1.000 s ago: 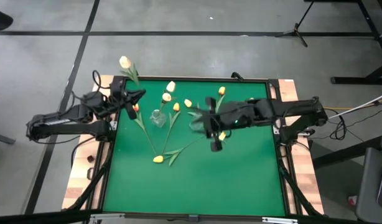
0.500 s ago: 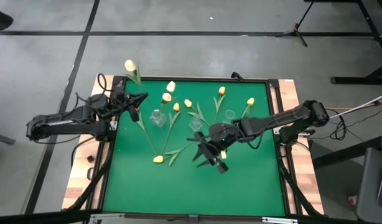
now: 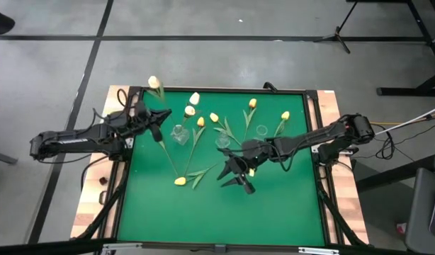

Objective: Sort flowers into vase by color
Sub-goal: Put the light yellow flower into the left transparent vase

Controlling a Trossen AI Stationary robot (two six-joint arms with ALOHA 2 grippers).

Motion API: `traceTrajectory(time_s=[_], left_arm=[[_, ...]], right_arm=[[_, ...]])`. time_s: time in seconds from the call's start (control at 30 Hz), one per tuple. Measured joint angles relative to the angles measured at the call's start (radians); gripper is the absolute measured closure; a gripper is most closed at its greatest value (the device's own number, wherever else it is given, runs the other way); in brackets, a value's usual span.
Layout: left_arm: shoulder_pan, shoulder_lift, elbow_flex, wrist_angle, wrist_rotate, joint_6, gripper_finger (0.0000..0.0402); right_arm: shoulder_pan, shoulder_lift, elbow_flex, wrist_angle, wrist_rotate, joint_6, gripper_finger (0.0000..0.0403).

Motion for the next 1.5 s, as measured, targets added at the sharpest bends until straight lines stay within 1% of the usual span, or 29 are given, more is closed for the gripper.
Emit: traceTrajectory(time_s=[0.33, 0.57, 0.7, 0.9, 1.0, 1.17, 1.4, 1.5], left_arm=[[-0.001, 0.014, -0.014, 0.049, 0.012, 0.05, 0.0398], [-0.029, 0.079, -0.014, 0.063, 0.01, 0.068, 0.0398], [-0.051, 0.116, -0.014, 0.099, -0.016, 0.072, 0.0397], [-0.075, 0.154, -0.014, 0.082, -0.022, 0.072, 0.0397], [-0.084, 0.157, -0.014, 0.066, -0.049, 0.072, 0.0396], [-0.085, 0.158, -0.014, 0.028, -0.05, 0.066, 0.0393], [-0.086, 0.158, -0.014, -0.058, -0.047, 0.046, 0.0366], [-0.085, 0.158, -0.014, -0.09, -0.045, 0.068, 0.0349]], right_arm=[[0.0, 0.0, 0.0, 0.012, 0.0, 0.0, 0.0275], [0.0, 0.0, 0.0, 0.011, 0.0, 0.002, 0.0275], [0.0, 0.0, 0.0, 0.011, 0.0, 0.004, 0.0275], [0.0, 0.0, 0.0, 0.01, 0.0, 0.016, 0.0275], [0.0, 0.0, 0.0, 0.008, 0.0, 0.044, 0.0275], [0.0, 0.0, 0.0, 0.008, -0.001, 0.072, 0.0275], [0.0, 0.0, -0.001, 0.008, -0.001, 0.079, 0.0275], [0.0, 0.0, -0.001, 0.008, -0.001, 0.092, 0.0275]])
